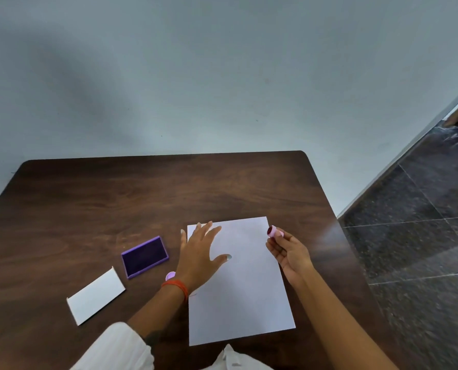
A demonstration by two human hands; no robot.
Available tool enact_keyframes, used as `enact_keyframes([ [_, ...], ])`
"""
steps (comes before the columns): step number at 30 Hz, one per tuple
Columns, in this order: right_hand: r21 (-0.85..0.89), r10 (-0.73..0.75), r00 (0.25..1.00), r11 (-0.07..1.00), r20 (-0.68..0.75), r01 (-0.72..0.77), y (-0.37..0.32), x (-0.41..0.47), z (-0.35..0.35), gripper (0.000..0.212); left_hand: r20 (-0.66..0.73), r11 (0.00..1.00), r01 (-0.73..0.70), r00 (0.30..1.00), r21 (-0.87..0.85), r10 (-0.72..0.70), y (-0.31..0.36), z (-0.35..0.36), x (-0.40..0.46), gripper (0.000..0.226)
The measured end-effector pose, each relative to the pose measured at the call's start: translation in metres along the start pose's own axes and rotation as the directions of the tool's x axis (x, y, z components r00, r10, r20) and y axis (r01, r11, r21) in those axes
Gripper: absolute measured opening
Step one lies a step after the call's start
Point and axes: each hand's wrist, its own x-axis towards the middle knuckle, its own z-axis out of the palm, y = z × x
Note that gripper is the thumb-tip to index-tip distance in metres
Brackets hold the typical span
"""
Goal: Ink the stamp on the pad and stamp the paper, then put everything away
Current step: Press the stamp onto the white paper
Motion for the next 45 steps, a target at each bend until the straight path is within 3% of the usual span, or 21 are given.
enact_keyframes([
  [3,-0.053,-0.066,0.997,0.997,-0.043,0.064,-0.008,0.012,0.006,0.010,0.018,1.000,-0.016,1.000,0.003,0.016,0.005,0.008,0.010,0.068],
  [9,-0.279,-0.226,0.968,0.942,-0.107,0.189,-0.011,0.031,0.016,0.020,0.069,0.998,-0.033,0.997,0.056,0.029,0.006,0.024,0.025,0.072],
  [15,-0.594,-0.472,0.881,0.715,-0.024,0.368,-0.007,0.045,0.021,0.019,0.109,0.995,-0.024,0.994,0.095,0.014,-0.004,0.036,0.028,0.078],
  [19,-0.762,-0.537,0.842,0.524,0.051,0.380,-0.006,0.053,0.025,0.018,0.115,0.997,-0.006,0.993,0.077,-0.003,-0.009,0.042,0.027,0.081],
  [30,-0.935,-0.474,0.817,-0.043,0.330,0.353,-0.005,0.056,0.032,0.030,0.128,0.999,0.001,0.992,0.051,-0.008,-0.011,0.041,0.029,0.083],
  [37,-0.920,-0.384,0.836,-0.171,0.392,0.353,-0.012,0.055,0.041,0.025,0.121,0.999,0.005,0.993,0.041,-0.010,-0.011,0.042,0.028,0.083],
  [45,-0.904,-0.363,0.830,-0.228,0.423,0.360,-0.012,0.059,0.041,0.028,0.075,1.000,-0.008,0.997,-0.006,0.009,-0.014,0.047,0.028,0.083],
])
